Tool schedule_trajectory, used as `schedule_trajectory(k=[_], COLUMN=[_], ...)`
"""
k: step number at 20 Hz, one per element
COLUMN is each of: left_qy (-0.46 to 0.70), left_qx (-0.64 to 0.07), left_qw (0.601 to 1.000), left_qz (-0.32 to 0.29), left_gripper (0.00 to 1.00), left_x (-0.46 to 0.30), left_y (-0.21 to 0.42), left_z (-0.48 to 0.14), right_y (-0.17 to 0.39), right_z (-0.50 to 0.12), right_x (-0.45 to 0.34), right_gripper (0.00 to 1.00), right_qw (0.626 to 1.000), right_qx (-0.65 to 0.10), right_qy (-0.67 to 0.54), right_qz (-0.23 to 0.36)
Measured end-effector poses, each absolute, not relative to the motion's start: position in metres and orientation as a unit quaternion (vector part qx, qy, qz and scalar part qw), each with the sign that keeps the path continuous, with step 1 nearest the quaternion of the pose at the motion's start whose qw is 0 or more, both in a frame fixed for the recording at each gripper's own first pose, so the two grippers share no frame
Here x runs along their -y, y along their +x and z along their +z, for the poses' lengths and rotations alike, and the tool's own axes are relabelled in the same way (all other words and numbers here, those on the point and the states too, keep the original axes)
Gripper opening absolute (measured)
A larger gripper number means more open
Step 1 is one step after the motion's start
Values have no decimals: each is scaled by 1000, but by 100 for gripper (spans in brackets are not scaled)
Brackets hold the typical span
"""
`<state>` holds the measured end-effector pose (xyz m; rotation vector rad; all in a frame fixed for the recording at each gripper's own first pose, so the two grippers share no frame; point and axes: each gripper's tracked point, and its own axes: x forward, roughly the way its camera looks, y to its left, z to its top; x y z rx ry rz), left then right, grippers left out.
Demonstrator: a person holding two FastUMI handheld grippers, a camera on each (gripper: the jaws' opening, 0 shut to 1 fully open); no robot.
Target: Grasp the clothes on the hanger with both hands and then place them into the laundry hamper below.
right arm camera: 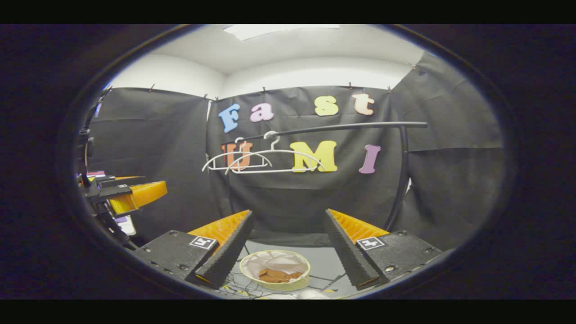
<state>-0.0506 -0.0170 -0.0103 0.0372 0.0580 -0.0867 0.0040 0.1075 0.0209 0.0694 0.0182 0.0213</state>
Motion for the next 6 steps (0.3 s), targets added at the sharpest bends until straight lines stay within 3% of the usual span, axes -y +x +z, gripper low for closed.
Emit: schedule_trajectory(k=[6], left_qy=[26], left_qx=[0], left_qw=[998], left_qz=[-49], left_gripper=[98], left_x=[28], left_y=[-57], left_z=[18], right_y=[-3], right_z=[33], right_x=[-99], right_gripper=[100], right_qw=[998], right_qx=[10], right_qy=[55], right_qz=[-6])
